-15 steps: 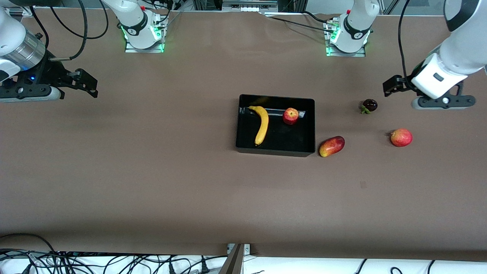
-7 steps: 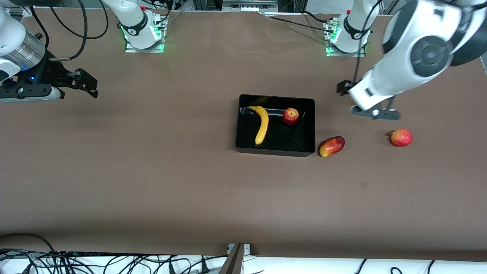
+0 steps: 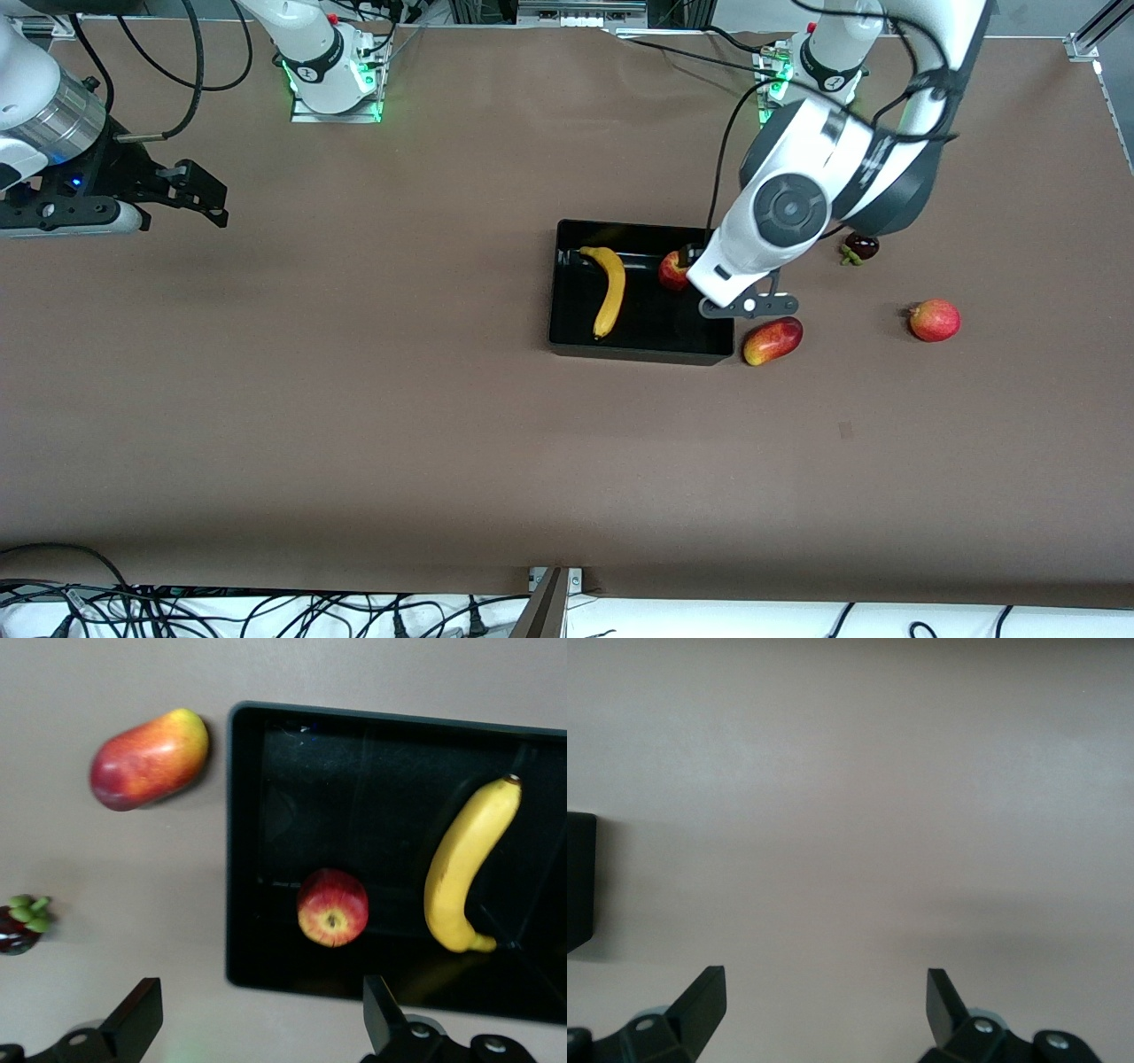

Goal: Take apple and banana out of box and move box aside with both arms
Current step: 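Grasp the red apple in the box with the left gripper and lift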

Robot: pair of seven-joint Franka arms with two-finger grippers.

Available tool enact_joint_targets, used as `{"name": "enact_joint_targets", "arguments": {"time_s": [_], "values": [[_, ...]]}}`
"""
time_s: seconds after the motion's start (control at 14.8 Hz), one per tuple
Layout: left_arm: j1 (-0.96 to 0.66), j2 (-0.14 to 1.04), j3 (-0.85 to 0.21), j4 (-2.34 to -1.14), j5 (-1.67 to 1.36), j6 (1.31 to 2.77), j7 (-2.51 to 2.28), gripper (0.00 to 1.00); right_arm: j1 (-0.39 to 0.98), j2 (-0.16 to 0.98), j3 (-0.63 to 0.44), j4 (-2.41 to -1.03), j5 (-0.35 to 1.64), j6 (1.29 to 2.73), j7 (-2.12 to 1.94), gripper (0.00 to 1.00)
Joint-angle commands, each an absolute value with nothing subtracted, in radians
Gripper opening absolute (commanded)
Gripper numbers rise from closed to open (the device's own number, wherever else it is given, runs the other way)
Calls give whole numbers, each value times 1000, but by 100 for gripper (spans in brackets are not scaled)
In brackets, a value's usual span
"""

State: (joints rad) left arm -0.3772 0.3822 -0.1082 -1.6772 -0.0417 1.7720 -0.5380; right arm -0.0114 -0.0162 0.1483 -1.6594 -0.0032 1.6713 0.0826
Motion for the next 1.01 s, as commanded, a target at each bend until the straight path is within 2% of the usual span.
{"name": "enact_joint_targets", "arguments": {"time_s": [0.0,0.2,0.47,0.81,0.88,0.94], "values": [[-411,376,-101,-1803,-48,1915,-595,100,-23,-11,160,-1641,-6,1654,84,100],[-480,387,-101,-1928,-49,2078,-662,100,-23,-11,160,-1641,-5,1654,84,100],[-485,439,-100,-1988,-46,2209,-686,100,-25,-11,160,-1643,-6,1654,84,100],[-494,500,-101,-1994,6,2235,-680,100,-25,-11,160,-1644,-6,1652,84,100],[-495,500,-101,-1993,6,2235,-680,71,-25,-11,158,-1644,-6,1652,83,100],[-495,499,-103,-1988,8,2235,-670,54,-25,-11,160,-1644,-6,1652,83,100]]}}
